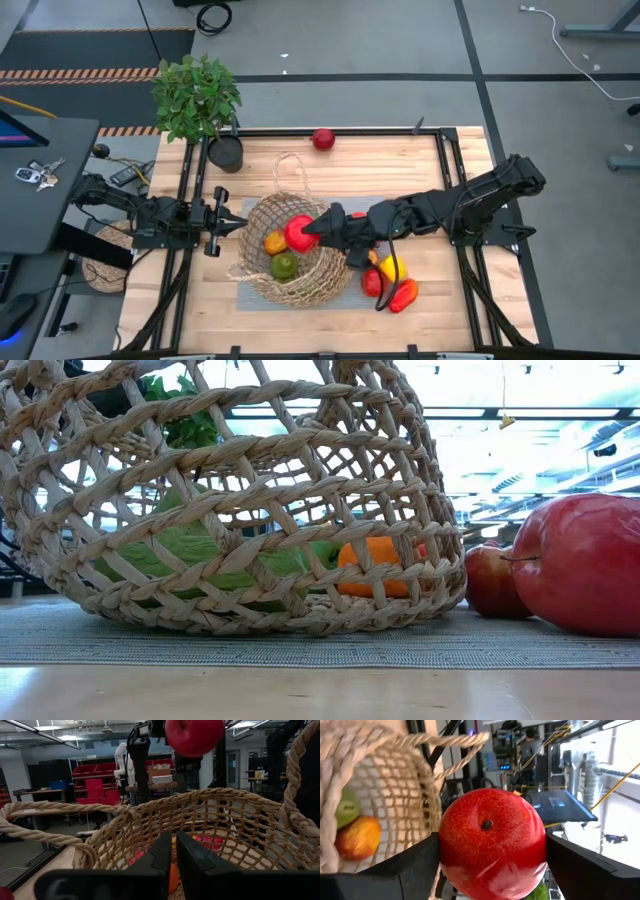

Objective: Build produce basket
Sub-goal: Put the red apple into the brown basket

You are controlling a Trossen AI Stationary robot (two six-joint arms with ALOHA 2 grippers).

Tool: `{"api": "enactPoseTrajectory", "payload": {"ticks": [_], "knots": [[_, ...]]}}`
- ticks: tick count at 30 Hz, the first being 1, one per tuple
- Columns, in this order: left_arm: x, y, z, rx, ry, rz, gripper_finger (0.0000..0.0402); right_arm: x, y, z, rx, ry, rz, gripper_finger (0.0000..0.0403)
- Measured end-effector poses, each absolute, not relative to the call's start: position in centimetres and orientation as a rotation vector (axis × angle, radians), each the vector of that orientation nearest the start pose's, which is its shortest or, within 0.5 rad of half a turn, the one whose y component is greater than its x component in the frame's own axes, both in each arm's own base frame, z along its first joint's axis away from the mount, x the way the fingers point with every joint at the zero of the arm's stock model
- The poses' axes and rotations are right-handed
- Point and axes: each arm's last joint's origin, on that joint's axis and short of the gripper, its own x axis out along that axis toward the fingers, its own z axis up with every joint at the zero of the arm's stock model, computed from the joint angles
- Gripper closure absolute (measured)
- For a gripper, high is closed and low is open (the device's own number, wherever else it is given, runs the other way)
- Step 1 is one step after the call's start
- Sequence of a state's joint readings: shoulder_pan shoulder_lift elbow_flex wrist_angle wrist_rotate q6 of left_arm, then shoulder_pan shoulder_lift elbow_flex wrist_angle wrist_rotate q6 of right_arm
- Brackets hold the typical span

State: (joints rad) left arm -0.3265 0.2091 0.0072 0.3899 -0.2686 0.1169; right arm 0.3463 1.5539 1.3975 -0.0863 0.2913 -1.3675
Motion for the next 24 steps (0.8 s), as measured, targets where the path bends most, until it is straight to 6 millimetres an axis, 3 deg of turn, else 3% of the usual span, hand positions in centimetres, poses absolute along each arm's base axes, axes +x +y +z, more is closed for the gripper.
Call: {"api": "enactPoseTrajectory", "payload": {"ticks": [10,13,20,24], "knots": [[10.5,-2.7,18.6,0.061,-0.183,-0.047,0.0369,34.3,11.4,36.9,-1.41,0.084,0.205,0.006],[10.5,-2.7,18.6,0.061,-0.183,-0.047,0.0365,35.4,11.3,36.5,-1.354,0.032,0.212,0.006],[10.5,-2.7,18.6,0.061,-0.183,-0.047,0.0373,39.5,10.7,35.1,-0.993,-0.128,-0.052,0.006],[10.5,-2.7,18.6,0.061,-0.183,-0.047,0.0372,41.1,9.7,34.9,-0.817,-0.096,-0.128,0.006]]}}
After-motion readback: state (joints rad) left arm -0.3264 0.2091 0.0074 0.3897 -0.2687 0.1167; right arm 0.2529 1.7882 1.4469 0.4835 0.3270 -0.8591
